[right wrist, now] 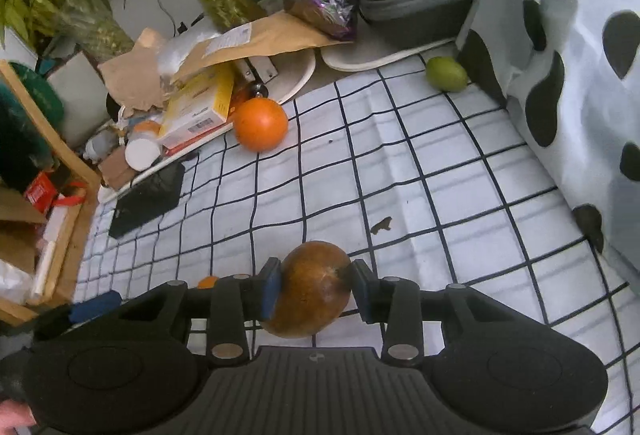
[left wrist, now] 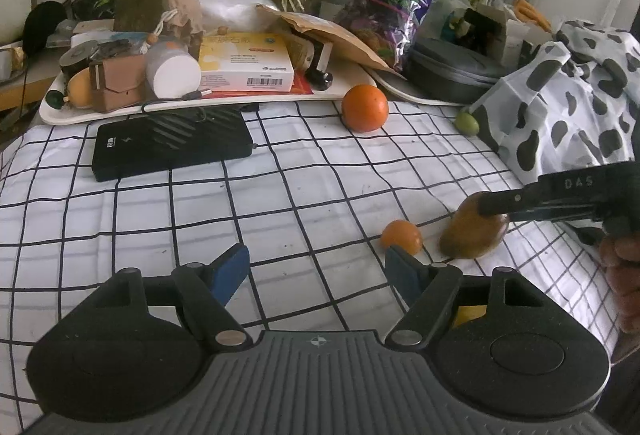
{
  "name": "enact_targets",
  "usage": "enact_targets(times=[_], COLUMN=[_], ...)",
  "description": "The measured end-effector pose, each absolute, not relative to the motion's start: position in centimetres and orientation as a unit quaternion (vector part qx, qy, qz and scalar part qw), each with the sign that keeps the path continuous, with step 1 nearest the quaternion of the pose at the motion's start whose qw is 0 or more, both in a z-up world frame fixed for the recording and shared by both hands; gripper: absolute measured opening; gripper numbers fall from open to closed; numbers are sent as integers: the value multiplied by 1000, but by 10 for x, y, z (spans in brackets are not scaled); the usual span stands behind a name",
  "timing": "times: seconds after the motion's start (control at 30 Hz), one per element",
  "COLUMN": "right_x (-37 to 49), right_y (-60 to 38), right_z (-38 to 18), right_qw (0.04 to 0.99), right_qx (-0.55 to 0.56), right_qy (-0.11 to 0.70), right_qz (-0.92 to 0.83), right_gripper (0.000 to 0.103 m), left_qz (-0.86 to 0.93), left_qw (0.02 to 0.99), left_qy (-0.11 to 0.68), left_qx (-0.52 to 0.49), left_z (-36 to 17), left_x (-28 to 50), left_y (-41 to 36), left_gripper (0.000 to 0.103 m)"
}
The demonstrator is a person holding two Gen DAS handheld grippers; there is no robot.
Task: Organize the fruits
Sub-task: 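Grasp the large brown mango with the right tool while the left tool approaches a small tangerine, then close the left tool on the small tangerine while the right tool holds the mango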
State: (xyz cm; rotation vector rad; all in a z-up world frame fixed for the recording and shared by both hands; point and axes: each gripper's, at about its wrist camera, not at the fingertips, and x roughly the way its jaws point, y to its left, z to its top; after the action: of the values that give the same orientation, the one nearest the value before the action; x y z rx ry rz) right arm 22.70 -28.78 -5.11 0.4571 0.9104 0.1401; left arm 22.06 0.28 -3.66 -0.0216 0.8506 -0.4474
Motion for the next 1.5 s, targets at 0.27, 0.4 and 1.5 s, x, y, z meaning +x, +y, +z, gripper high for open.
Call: enact_targets(times=[0.27, 0.4, 1.5], right_x=[227, 224, 232], right_y=[-246, -233, -245], right_z=[-52, -56, -48], right_qw=[891, 895, 901], right_qx=[71, 19, -6], right_qy=[441, 438, 427], right_qz=[79, 79, 72], right_gripper=[76, 78, 78], left_qz=[-209, -211, -310], left_qw=[887, 886, 862], left_qy=[411, 412, 399], left_qx=[-11, -7, 46], left_z=[-37, -37, -37], left_x=[222, 221, 248], left_y=[5, 3, -39], left_gripper=[74, 74, 73])
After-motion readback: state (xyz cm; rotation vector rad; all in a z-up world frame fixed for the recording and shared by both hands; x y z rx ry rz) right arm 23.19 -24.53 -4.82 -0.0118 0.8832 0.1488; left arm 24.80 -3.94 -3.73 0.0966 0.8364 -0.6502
